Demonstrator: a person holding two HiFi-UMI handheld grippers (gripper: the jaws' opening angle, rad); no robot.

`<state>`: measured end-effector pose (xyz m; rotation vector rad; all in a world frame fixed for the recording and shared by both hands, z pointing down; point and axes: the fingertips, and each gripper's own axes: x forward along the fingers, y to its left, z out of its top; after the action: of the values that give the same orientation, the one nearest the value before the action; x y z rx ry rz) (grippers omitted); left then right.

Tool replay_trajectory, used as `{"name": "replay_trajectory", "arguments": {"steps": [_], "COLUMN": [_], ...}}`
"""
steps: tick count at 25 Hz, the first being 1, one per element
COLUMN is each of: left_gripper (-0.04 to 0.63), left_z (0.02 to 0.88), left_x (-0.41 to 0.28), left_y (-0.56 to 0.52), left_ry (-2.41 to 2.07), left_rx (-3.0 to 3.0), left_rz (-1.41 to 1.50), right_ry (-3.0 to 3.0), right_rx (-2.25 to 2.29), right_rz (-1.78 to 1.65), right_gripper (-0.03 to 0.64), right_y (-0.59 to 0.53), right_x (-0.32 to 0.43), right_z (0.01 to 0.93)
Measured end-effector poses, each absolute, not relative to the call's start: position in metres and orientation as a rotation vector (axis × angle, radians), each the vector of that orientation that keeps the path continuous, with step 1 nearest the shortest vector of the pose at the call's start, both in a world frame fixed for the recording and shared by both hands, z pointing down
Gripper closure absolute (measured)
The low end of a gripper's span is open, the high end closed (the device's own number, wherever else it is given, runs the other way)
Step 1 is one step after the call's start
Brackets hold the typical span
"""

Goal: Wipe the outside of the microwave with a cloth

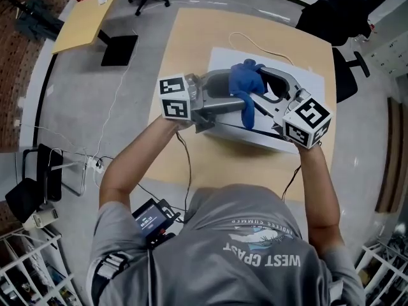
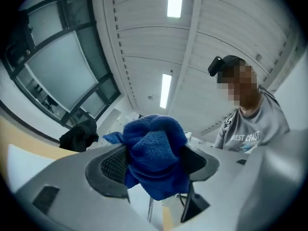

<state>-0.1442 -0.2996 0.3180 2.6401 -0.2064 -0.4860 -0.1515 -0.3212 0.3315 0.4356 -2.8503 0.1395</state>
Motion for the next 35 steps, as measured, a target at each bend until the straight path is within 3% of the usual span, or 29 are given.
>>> {"name": "replay_trajectory", "arguments": {"steps": [2, 8, 11, 12, 13, 17, 21, 30, 35], "left_gripper": [0.320, 0.419, 0.423, 0.423, 0.423, 0.425, 0.436, 0.443, 0.443], "left_z": [0.320, 0.327, 0.350, 0.361, 0.372, 0.462, 0.564, 0.629, 0.633], "left_x": [-0.154, -0.192, -0.214, -0.226, -0.240, -0.290, -0.293, -0.282, -0.289], "left_y": [-0.307, -0.329, -0.356, -0.368, -0.382, -0.427, -0.409, -0.261, -0.315], "left_ry": [-0.204, -0.327, -0.538, -0.639, -0.749, -1.122, -1.102, -0.776, -0.891], "left_rx": [2.606, 2.565, 2.615, 2.620, 2.627, 2.676, 2.647, 2.439, 2.385], "left_rz": [-0.517, -0.585, -0.506, -0.469, -0.413, 0.105, 0.555, 0.491, 0.374], "right_ry": [-2.829, -2.918, -2.990, -3.021, -3.048, -3.040, -2.986, -2.901, -2.865], "right_rx": [0.379, 0.315, 0.504, 0.553, 0.584, 0.630, 0.647, 0.656, 0.681], "right_rz": [0.021, 0.140, 0.258, 0.291, 0.313, 0.285, 0.302, 0.293, 0.287], "right_gripper": [0.380, 0.380, 0.410, 0.548, 0.583, 0.594, 0.592, 0.592, 0.592], "right_y": [-0.320, -0.331, -0.350, -0.352, -0.352, -0.342, -0.323, -0.307, -0.310], "right_x": [-0.161, -0.153, -0.129, -0.123, -0.120, -0.115, -0.111, -0.090, -0.087], "right_z": [0.333, 0.319, 0.306, 0.301, 0.297, 0.315, 0.343, 0.368, 0.373]}}
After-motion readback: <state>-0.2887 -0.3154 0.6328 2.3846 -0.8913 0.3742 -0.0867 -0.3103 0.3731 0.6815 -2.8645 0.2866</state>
